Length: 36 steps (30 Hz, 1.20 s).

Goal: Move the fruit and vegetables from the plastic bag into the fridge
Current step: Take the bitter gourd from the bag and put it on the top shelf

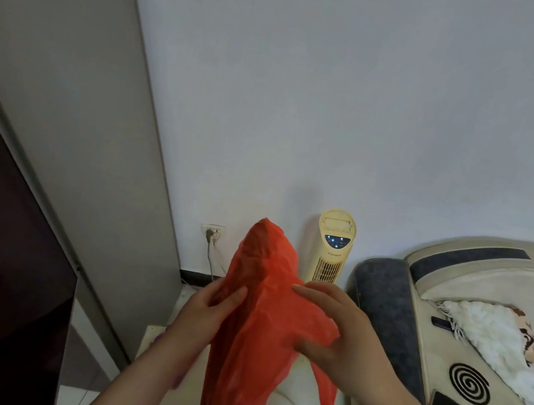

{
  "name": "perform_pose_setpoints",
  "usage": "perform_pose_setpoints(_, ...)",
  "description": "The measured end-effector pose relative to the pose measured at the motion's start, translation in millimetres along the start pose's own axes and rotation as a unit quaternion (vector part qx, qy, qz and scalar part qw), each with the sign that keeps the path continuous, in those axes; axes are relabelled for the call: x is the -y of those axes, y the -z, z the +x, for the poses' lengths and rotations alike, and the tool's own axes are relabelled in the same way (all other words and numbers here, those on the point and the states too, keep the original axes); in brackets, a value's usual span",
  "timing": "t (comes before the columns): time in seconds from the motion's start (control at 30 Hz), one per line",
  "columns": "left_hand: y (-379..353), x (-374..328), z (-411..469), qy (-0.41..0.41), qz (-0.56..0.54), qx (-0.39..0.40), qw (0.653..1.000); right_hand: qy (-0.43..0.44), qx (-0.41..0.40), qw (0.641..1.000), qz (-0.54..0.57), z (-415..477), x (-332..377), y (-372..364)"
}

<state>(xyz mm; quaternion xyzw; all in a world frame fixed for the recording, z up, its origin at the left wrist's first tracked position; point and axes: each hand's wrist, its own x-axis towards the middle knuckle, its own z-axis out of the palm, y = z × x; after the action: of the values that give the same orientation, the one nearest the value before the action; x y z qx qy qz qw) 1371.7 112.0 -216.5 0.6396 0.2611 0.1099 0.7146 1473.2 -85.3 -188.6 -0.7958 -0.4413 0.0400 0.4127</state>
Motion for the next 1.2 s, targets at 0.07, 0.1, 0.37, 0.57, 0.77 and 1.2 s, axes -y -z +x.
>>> perform_pose_setpoints(0.07,-1,0,1,0.002,0.0,-0.015,1.0,-0.006,0.01,1.0,0.022,1,2,5)
perform_pose_setpoints(0.1,0,1,2,0.001,-0.006,-0.029,1.0,-0.009,0.011,1.0,0.027,1,3,8)
perform_pose_setpoints(0.37,12,5,11,0.01,-0.093,-0.149,0.984,-0.066,-0.053,0.995,0.048,-18,-12,-5)
perform_pose_setpoints(0.57,20,52,11,0.084,-0.192,-0.164,0.964,-0.097,0.043,0.994,-0.018,-24,-36,-63)
perform_pose_setpoints(0.77,17,120,14,0.143,-0.235,-0.181,0.944,-0.136,0.16,0.976,-0.059,-34,-90,-124)
perform_pose_setpoints(1.2,39,288,25,0.227,-0.341,-0.269,0.872,-0.102,0.221,0.966,-0.088,-78,-222,-232)
